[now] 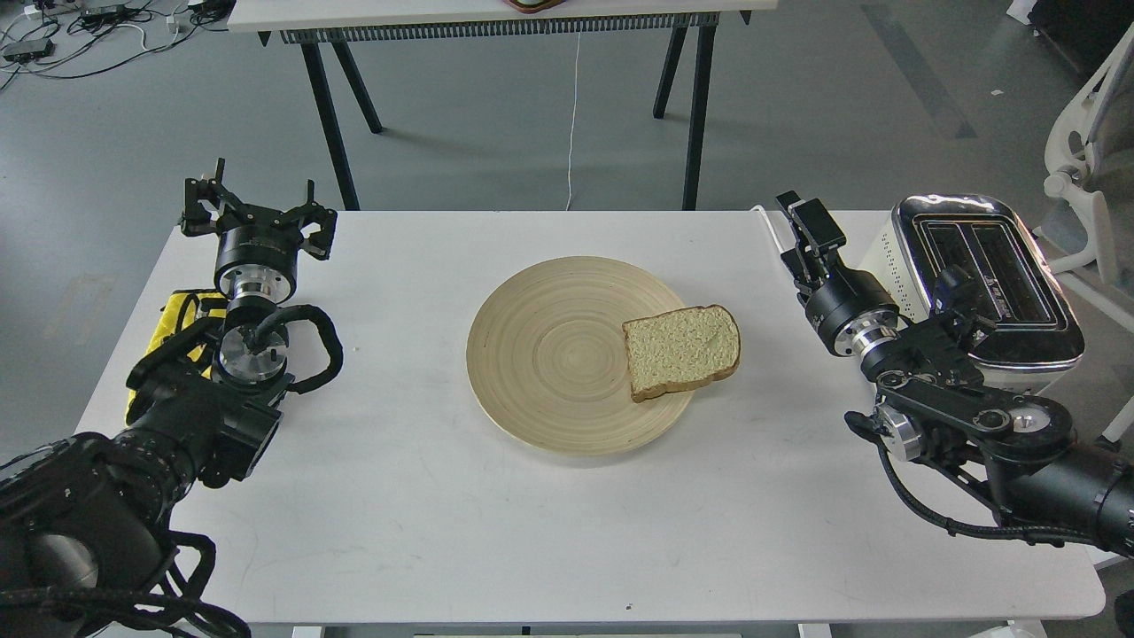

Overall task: Put bread in toaster with right arm
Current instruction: 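Move the right gripper from the toaster toward the bread slice on the plate, then lower the open right gripper onto the bread slice's edge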

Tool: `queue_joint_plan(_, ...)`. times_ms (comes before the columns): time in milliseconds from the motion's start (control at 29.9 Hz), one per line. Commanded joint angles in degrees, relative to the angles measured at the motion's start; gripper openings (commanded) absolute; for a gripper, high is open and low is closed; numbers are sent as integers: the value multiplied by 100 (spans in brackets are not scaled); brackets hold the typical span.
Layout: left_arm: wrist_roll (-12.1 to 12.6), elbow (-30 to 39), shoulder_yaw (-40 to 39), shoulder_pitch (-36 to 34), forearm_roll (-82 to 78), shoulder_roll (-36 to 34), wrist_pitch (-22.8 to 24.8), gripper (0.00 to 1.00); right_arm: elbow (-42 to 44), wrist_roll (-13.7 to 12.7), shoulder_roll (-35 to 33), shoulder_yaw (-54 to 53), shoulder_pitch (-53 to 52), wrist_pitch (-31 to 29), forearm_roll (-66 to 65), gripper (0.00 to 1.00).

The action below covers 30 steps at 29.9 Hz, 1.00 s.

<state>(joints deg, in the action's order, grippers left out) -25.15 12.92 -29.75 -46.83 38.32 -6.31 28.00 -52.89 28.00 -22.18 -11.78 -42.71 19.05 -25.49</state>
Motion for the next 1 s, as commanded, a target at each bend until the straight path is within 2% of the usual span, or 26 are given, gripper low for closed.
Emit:
queue_joint_plan(0,2,0,-4,-2,0,-2,0,100,7,0,21,255,9,55,9,99)
queue_joint_plan(301,2,0,4,-2,0,7,0,100,156,0,47,773,97,319,9,98)
queue_joint_plan(502,2,0,-4,-2,0,-2,0,100,578,0,372,1090,193,328,9,98)
queue_joint_plan(970,2,0,4,-2,0,7,0,100,631,0,803,1415,290,319,0,95)
